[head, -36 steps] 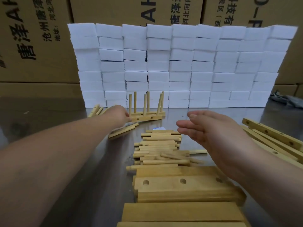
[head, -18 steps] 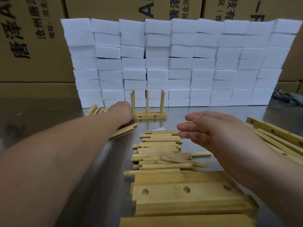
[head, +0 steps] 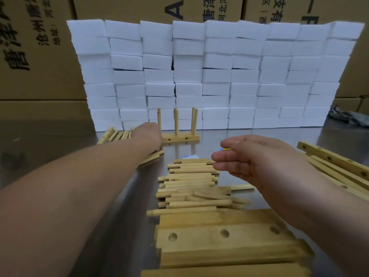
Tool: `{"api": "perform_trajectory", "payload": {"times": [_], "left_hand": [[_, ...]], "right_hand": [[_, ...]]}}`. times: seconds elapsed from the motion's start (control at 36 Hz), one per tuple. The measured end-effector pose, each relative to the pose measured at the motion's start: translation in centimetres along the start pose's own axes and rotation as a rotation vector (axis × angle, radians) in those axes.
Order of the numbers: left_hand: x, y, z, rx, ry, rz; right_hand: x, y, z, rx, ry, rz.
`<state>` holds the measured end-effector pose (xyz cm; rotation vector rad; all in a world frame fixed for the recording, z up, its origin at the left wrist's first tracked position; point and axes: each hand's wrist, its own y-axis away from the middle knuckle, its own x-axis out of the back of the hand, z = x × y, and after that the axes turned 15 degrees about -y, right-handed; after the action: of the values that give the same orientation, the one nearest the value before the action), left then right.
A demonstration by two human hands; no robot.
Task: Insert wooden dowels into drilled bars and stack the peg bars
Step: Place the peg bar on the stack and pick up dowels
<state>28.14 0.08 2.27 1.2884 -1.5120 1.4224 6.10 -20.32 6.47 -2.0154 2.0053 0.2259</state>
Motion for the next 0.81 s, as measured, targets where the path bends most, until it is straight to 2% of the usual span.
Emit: {"api": "perform_trajectory", "payload": {"times": [0.19,0.39,0.53,0.61,0.81], "left_hand": [[1.9,2.6,-2.3,-0.113,0.105,-0.049],[1.9,7.8,-4.1,-0.199,-0.019,-0.111],[1.9,9.9,-4.0,-0.169,0.041,-0.094],[2.3,10.9,-3.6,-0.143,0.106,-0.144],[3.1,12.5,-3.3,-0.053,0.148,-0.195]], "right_hand": [[-0.4,0.5,-0.1,0.016,0.044,-0.015],[-1.1,1.6,-0.6,0.082,0.161,-0.076],[-0.9,2.0,-1.0,0.144,0.432,-0.174],[-0.6,2.1,-1.2,0.177,0.587,-0.202],[-0.4,1.9,-1.5,0.191,0.761,-0.233]]}}
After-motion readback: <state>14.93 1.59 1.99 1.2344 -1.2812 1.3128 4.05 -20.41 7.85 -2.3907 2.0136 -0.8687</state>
